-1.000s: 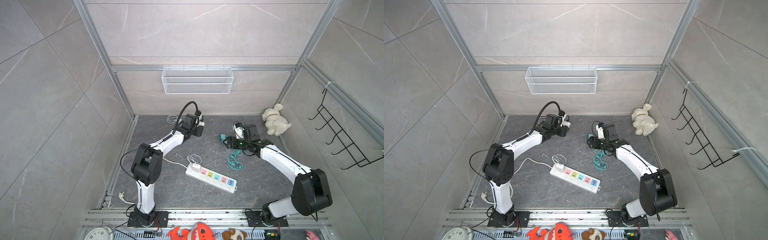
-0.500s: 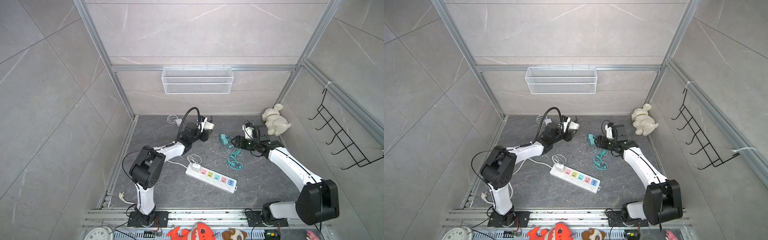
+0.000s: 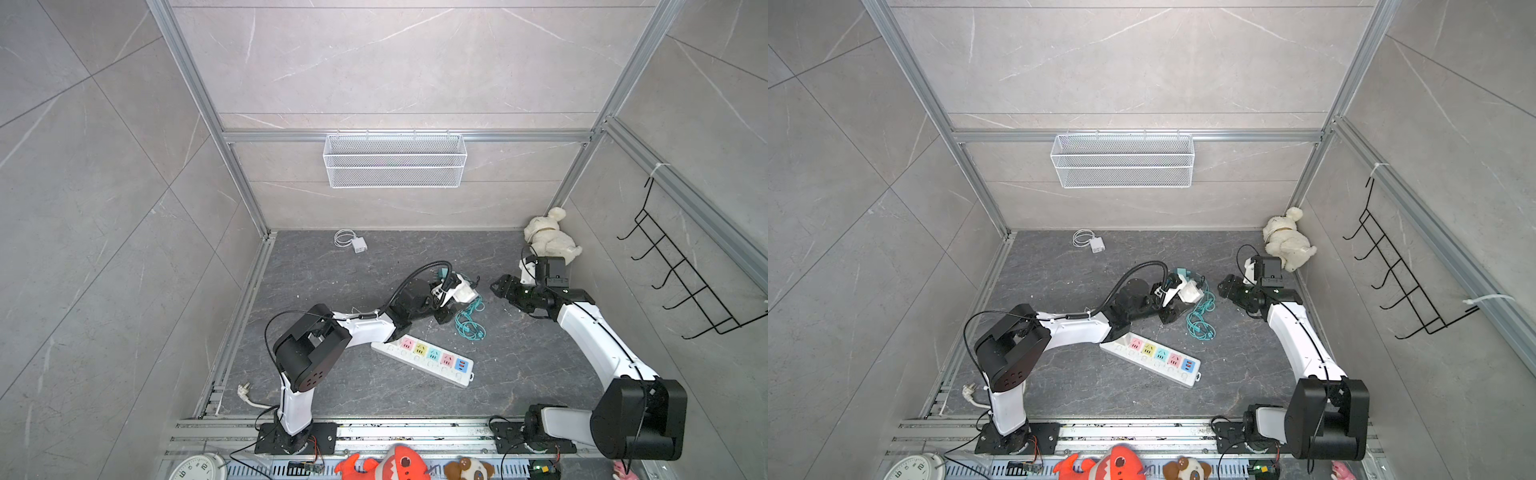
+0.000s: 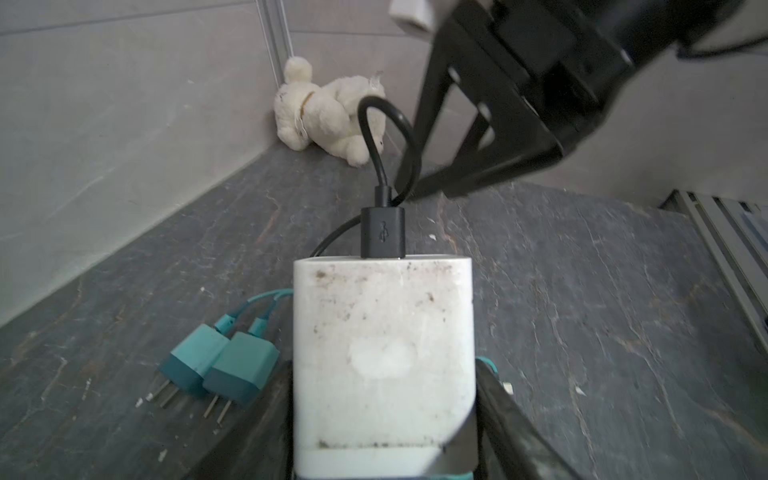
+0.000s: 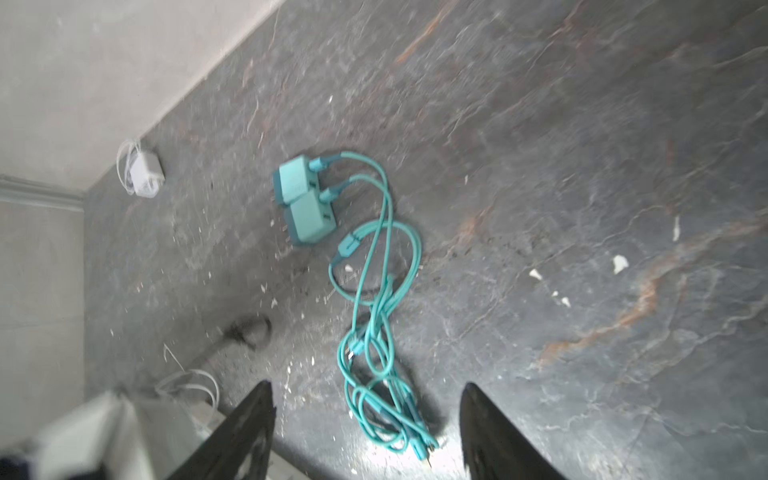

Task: Insert the plug
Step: 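Lift the square charger with left gripper toward power strip while right gripper swings away, then bring the right gripper toward the square charger held by the left gripper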

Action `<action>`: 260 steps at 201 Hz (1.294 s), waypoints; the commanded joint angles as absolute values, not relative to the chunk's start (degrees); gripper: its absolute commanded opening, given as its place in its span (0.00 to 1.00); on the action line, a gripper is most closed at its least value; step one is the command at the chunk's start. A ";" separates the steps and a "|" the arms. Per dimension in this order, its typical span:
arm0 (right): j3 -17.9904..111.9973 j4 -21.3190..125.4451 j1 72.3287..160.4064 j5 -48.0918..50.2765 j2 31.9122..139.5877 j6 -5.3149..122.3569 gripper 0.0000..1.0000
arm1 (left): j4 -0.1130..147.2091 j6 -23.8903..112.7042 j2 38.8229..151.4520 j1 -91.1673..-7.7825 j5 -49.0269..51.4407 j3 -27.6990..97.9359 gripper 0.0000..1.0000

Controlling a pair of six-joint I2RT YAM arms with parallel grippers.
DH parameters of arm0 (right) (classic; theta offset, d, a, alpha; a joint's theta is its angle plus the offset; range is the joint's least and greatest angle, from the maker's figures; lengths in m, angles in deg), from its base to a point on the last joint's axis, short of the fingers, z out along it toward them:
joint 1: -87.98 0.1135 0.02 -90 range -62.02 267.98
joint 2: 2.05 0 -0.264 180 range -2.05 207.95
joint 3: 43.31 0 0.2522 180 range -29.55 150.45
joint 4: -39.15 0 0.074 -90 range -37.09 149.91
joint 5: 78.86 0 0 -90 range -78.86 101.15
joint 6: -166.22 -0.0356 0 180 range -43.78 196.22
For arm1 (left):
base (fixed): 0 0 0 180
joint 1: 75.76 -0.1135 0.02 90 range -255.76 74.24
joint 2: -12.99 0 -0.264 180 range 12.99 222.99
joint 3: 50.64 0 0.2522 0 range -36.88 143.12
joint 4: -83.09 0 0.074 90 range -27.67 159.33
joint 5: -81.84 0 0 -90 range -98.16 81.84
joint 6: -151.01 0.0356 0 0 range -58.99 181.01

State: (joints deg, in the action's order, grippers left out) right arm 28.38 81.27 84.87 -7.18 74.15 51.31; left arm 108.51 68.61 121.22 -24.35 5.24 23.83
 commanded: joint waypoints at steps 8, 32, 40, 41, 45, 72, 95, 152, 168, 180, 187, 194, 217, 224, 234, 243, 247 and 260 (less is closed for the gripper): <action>38.25 82.37 84.69 -12.79 79.30 49.55 0.70 | 122.13 71.24 116.40 -25.08 4.05 19.42 0.41; 44.93 80.25 84.73 -21.16 84.11 47.55 0.70 | 128.16 71.73 115.76 -24.48 5.61 15.60 0.41; 47.01 79.65 84.95 -25.01 85.51 47.03 0.69 | 129.50 71.89 115.63 -24.14 5.98 14.79 0.40; 47.27 79.60 84.95 -25.44 85.63 47.03 0.69 | 129.65 71.86 115.64 -24.11 5.98 14.70 0.40; 48.11 79.36 85.04 -27.24 86.12 46.95 0.68 | 130.24 71.99 115.49 -23.94 6.16 14.28 0.41; 50.77 78.36 86.11 -35.77 85.74 47.40 0.67 | 135.44 74.61 115.16 -22.82 6.93 10.81 0.41; 49.61 78.67 87.00 -41.50 83.39 49.13 0.66 | 141.70 74.88 116.74 -22.77 7.76 8.82 0.42; 42.72 83.10 88.76 -46.45 72.91 51.39 0.65 | 142.43 77.11 116.49 -21.25 8.21 7.54 0.42; 41.93 87.40 89.04 -46.08 69.36 53.28 0.65 | 142.36 77.92 115.75 -20.70 7.73 6.41 0.41; 42.18 92.04 89.08 -44.00 67.11 54.45 0.65 | 142.28 78.32 115.03 -20.29 7.30 5.67 0.40; 42.17 94.23 89.50 -43.62 65.91 55.31 0.65 | 142.06 78.28 114.49 -20.03 7.30 5.29 0.40; 41.83 95.87 89.97 -43.30 64.64 55.94 0.65 | 141.83 78.11 113.97 -19.85 7.44 4.98 0.40; 40.15 101.33 91.01 -39.46 61.49 58.86 0.64 | 141.16 78.76 113.37 -18.43 7.11 4.69 0.41; 39.81 103.45 91.14 -38.49 60.79 59.98 0.64 | 140.86 79.46 113.20 -17.96 6.77 4.62 0.41; 39.13 105.77 91.50 -36.74 59.68 61.18 0.63 | 140.78 80.08 113.10 -17.29 6.12 4.51 0.41; 38.50 107.56 91.76 -34.70 58.54 61.83 0.63 | 140.81 80.23 113.10 -17.01 5.86 4.51 0.41; 38.14 108.21 91.85 -33.86 57.94 61.96 0.63 | 140.78 80.26 113.15 -16.85 5.90 4.56 0.41; 36.97 109.85 92.13 -31.45 56.25 62.16 0.63 | 140.78 80.91 113.40 -16.38 5.59 4.82 0.41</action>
State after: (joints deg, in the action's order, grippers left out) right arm 39.03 102.30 91.54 -37.52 58.77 58.79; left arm 135.33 78.38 115.89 -17.33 6.49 4.02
